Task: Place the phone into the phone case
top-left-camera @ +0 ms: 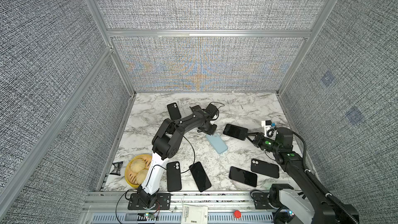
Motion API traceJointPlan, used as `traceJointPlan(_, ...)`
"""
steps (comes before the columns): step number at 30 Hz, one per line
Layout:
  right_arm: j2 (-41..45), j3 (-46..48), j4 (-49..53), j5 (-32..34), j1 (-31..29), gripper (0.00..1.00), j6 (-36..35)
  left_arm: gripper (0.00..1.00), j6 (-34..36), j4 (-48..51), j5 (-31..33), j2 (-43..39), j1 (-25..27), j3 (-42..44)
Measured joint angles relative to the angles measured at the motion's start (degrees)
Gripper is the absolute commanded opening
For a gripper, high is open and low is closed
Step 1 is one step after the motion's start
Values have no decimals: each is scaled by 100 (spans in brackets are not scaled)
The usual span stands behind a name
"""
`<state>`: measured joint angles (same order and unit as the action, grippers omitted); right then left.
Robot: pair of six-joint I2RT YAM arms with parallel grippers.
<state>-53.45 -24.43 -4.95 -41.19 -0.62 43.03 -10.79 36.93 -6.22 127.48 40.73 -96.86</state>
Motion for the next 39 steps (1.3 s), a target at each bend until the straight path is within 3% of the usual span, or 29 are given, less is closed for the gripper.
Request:
traceJointPlan(17,-20,7,2,-131,26,0,-116,4,-562,-352,223,-380,-4,640)
traceJointPlan(30,-267,-269,160,-575,-22,0,-319,2,-1923,85,588,-909,-24,1252)
traceJointPlan(39,-774,-546,122,-785,-459,0,-391,2,-2514,-7,715,-1207,-216,1696)
